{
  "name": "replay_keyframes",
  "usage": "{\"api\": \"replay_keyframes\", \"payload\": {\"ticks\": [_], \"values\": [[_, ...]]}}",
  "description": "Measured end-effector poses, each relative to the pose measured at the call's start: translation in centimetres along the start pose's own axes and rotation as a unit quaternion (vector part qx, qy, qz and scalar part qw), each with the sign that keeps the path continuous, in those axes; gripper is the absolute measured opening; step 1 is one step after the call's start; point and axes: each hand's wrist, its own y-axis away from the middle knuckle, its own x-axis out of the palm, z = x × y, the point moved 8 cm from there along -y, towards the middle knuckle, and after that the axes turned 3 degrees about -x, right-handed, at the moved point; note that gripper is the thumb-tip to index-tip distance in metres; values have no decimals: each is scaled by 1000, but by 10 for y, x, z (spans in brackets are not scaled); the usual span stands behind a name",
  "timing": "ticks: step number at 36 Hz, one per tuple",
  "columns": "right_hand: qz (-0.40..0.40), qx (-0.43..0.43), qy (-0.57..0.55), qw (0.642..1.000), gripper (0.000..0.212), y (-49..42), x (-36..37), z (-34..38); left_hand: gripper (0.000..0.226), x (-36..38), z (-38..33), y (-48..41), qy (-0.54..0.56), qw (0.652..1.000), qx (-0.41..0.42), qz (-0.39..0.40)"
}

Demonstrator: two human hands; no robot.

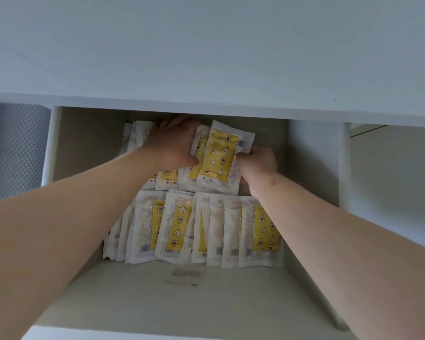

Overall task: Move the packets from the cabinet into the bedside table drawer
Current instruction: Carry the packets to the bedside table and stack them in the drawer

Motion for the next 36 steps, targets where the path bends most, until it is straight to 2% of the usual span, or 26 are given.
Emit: {"api": "replay_keyframes", "payload": {"ticks": [3, 7, 10, 13, 18, 24, 31, 36], "values": [[-26, -12, 36, 999, 21, -1, -13, -2, 80, 6, -6, 1, -1, 1000, -4, -7], [-15, -43, 79, 996, 11, -1, -19, 0, 95, 16, -15, 3, 4, 1000, 4, -15], [-19, -42, 68, 997, 27, 0, -19, 3, 106, 25, -18, 9, -27, 1000, 8, -9], [12, -36, 54, 998, 29, 4, -8, 4, 110, 30, -17, 13, -49, 999, 5, -6], [25, -33, 72, 997, 34, 7, 5, 4, 110, 25, -15, 11, -51, 998, 30, 12], [31, -23, 53, 998, 18, 3, 9, 1, 110, 20, -11, 11, -54, 997, 49, 33], [-44, -42, 120, 991, 20, -3, -23, -2, 109, 25, -14, 23, -49, 998, 32, 8], [-44, -48, 141, 988, 21, 0, -21, -1, 104, 30, -14, 27, -58, 998, 13, -1]]}}
